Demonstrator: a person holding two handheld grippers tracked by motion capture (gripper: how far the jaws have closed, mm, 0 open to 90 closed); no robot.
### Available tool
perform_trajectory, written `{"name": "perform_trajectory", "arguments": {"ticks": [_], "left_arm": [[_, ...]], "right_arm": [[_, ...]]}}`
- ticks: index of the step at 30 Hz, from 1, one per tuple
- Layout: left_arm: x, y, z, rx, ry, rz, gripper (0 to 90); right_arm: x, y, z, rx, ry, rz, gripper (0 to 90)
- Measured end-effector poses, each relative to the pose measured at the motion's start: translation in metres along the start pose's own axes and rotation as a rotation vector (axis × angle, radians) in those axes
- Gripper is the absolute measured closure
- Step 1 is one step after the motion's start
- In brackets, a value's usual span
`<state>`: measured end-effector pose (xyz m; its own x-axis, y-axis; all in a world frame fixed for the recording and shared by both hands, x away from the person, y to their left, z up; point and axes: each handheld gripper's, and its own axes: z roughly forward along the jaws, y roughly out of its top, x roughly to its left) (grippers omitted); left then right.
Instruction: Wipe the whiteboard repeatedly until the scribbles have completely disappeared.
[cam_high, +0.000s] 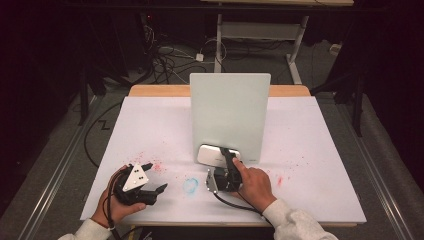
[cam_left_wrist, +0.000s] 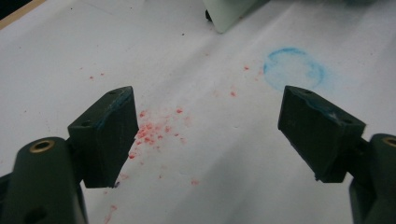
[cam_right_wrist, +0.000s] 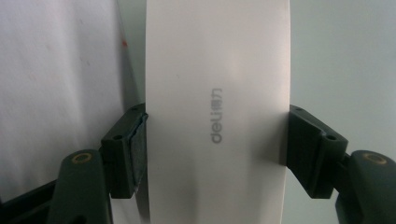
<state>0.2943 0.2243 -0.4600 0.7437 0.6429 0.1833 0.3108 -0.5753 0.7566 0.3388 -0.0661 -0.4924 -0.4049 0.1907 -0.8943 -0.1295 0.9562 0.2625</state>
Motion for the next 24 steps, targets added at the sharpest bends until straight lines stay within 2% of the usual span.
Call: {"name": "perform_trajectory", "arguments": {"ticks": [6, 18, 24], "left_arm": [[0.0, 0.0, 0.0, -0.002, 0.002, -0.002, 19.1], [-0.001, 0.0, 0.0, 0.002, 0.004, 0.0, 19.1], [-0.001, 0.001, 0.001, 0.004, 0.002, 0.0, 19.1]], "right_arm": [[-0.01, -0.023, -0.006, 0.029, -0.01, 0.031, 31.2], [-0.021, -0.078, -0.021, 0.095, -0.014, 0.044, 31.3], [-0.022, -0.087, -0.022, 0.092, -0.016, 0.023, 31.2]]}}
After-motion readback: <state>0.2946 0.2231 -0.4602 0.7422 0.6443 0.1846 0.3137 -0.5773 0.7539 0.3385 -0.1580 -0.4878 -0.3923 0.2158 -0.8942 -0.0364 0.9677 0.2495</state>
